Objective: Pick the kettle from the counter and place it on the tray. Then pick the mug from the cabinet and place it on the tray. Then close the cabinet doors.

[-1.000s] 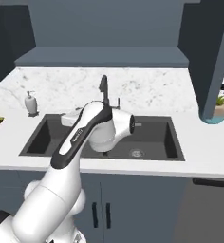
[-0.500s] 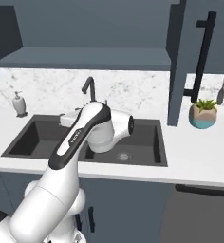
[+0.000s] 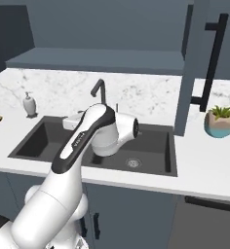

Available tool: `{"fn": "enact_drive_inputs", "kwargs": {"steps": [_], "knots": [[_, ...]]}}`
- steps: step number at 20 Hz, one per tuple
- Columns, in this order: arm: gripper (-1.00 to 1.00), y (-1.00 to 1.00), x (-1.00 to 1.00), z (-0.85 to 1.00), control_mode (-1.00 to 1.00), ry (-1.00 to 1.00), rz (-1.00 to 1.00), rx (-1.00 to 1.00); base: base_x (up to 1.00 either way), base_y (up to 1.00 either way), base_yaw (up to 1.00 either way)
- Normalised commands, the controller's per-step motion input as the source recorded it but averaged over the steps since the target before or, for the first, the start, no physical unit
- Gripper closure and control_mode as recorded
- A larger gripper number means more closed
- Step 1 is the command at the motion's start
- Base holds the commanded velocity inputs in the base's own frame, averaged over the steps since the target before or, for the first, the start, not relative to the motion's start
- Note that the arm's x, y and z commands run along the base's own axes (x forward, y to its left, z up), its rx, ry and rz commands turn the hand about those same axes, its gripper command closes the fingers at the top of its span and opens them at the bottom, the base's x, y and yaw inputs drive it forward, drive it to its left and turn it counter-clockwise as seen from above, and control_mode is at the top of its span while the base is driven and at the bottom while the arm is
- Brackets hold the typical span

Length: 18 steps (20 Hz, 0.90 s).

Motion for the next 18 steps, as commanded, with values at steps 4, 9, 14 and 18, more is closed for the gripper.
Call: {"fn": "enact_drive_inputs", "kwargs": {"steps": [4,9,14,18], "knots": [[-1.0,0.0,0.0,0.0,1.0,0.0,0.0,0.0,0.18,-0.13,0.2],[-1.0,0.0,0.0,0.0,1.0,0.0,0.0,0.0,0.07,-0.03,0.09],[-1.0,0.0,0.0,0.0,1.0,0.0,0.0,0.0,0.01,-0.16,0.04],[-1.0,-0.2,-0.29,-0.18,-1.0,-0.14,0.0,0.1,0.0,0.0,0.0]]}}
